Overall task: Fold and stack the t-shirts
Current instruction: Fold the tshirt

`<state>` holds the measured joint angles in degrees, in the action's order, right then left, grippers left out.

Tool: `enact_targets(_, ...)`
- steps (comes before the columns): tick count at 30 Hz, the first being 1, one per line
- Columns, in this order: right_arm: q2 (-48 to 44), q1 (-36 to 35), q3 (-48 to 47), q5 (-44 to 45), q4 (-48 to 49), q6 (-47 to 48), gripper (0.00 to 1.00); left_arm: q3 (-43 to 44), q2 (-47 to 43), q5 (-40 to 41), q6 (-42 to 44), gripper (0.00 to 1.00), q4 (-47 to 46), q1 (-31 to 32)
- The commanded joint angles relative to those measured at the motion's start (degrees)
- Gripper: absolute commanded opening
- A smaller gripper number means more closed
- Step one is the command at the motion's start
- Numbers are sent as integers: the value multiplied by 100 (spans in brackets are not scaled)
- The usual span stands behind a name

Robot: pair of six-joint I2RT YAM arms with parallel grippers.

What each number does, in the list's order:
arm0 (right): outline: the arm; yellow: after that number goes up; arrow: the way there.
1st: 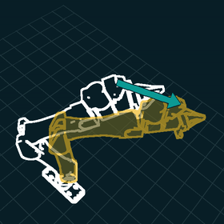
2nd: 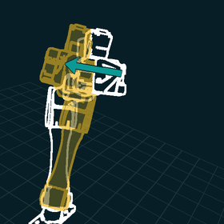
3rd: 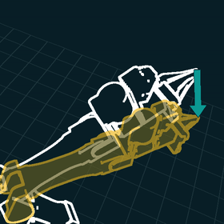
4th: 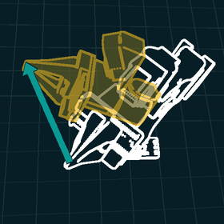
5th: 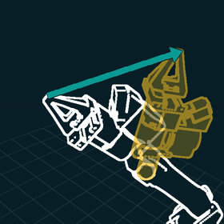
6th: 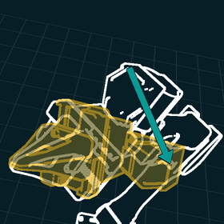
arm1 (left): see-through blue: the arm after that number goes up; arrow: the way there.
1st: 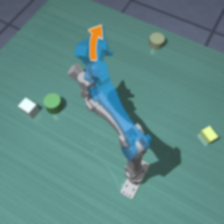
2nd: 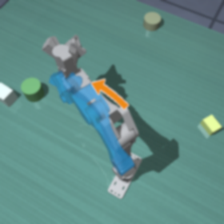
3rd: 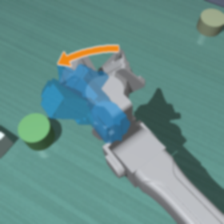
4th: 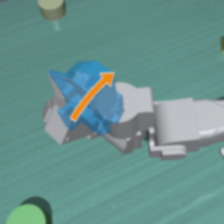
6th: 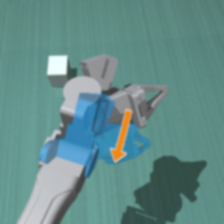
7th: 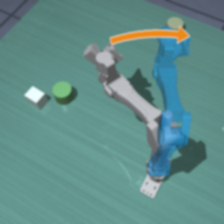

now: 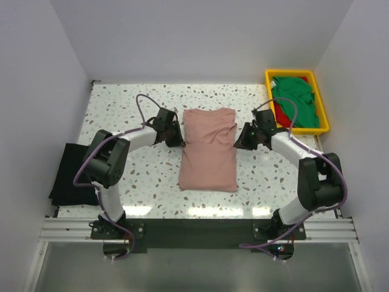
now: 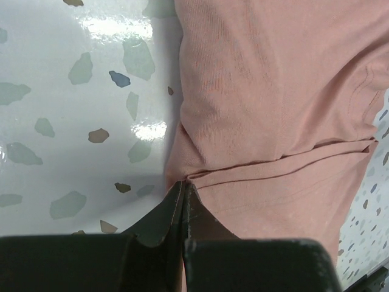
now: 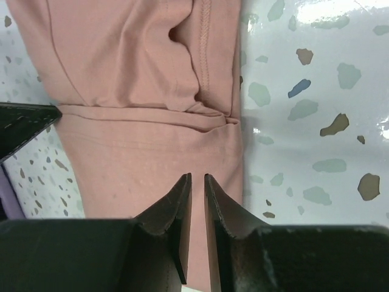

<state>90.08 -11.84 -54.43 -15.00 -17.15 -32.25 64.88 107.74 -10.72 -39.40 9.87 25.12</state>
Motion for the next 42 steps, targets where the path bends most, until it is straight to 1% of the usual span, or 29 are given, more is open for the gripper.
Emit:
enact_targets(1, -508, 23, -182, -213, -297, 96, 19, 15, -68, -132, 64, 2, -231, -43)
enact_targets(2, -596, 15, -138, -239, -350, 105, 21, 42, -130, -115, 81, 4, -196, -51)
enact_targets(5, -930, 23, 11, -406, -570, 122, 25, 156, -368, -79, 178, 15, -21, -104)
enact_targets(6, -1036, 23, 142, -450, -692, 114, 30, 165, -525, -105, 195, 22, 15, -148)
enact_targets(8, -1334, 23, 283, -565, -816, 140, 34, 148, -736, -88, 196, 30, 146, -174)
enact_targets(9, -1431, 23, 484, -626, -904, 140, 37, 95, -981, -62, 213, 37, 190, -183)
enact_targets(12, -1809, 23, 968, -872, -1018, 105, 40, -27, -1473, 52, 309, 43, 506, -183)
enact_targets(14, -1994, 23, 1232, -1073, -1036, 26, 40, -238, -1729, 44, 345, 44, 647, -183)
enact_targets(15, -2134, 15, 1460, -1118, -1106, 17, 40, -544, -1983, -43, 345, 44, 665, -183)
enact_targets(20, -2486, 23, 2084, -1329, -1194, -80, 40, -1565, -2573, -404, 196, 44, 745, -166)
enact_targets(21, -2522, 15, 2164, -1364, -1212, -71, 41, -1880, -2748, -535, 126, 45, 753, -166)
enact_targets(24, -2584, 15, 2428, -1417, -1195, -80, 42, -2417, -3047, -790, 29, 48, 692, -105)
enact_targets(27, -2514, 15, 2639, -1523, -1037, -132, 43, -2796, -3233, -1011, -68, 52, 648, -8)
enact_targets(30, -2382, 15, 2754, -1584, -905, -150, 44, -3129, -3277, -1168, -217, 54, 534, 141)
enact_targets(35, -2215, 15, 2833, -1672, -703, -211, 44, -3604, -3207, -1371, -498, 54, 60, 405)
enact_targets(42, -2048, 6, 2982, -1778, -422, -352, 43, -3764, -3005, -1407, -701, 51, -231, 546)
